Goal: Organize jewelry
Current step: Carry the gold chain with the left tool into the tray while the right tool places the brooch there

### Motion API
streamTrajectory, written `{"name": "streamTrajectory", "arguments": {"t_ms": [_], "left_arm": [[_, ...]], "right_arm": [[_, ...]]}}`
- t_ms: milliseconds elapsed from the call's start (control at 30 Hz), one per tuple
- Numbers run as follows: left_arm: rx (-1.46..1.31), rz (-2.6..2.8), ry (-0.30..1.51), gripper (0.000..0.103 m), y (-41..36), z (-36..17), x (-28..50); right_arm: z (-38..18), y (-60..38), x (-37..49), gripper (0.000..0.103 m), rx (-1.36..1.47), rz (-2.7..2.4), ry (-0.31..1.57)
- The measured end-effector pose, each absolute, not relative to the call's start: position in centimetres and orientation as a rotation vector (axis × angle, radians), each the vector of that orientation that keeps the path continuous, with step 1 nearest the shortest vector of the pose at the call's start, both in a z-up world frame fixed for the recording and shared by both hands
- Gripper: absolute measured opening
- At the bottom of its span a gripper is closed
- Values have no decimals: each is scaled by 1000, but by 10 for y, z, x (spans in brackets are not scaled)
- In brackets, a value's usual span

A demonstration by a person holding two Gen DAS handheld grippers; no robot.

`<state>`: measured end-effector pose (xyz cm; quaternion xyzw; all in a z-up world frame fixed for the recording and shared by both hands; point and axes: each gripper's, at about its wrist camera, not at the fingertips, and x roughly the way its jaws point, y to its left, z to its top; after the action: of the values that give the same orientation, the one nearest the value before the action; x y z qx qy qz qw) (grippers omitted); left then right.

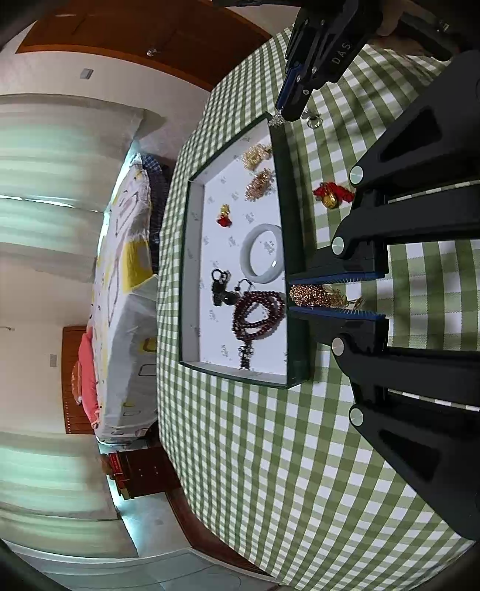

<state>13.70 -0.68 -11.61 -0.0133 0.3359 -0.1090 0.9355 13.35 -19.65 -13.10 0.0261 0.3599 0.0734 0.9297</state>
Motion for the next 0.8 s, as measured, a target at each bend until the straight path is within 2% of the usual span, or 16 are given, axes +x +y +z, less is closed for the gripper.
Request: {"name": "streamTrajectory", "arguments": {"t_ms": [400, 800], "left_arm": [[-36, -262, 590, 12, -17, -73, 138], [-37, -317, 497, 12, -42, -31, 181]], "right_arm": [[-95, -199, 132, 13, 44, 147, 643], [-58, -204, 167, 13, 22, 155, 545]]}}
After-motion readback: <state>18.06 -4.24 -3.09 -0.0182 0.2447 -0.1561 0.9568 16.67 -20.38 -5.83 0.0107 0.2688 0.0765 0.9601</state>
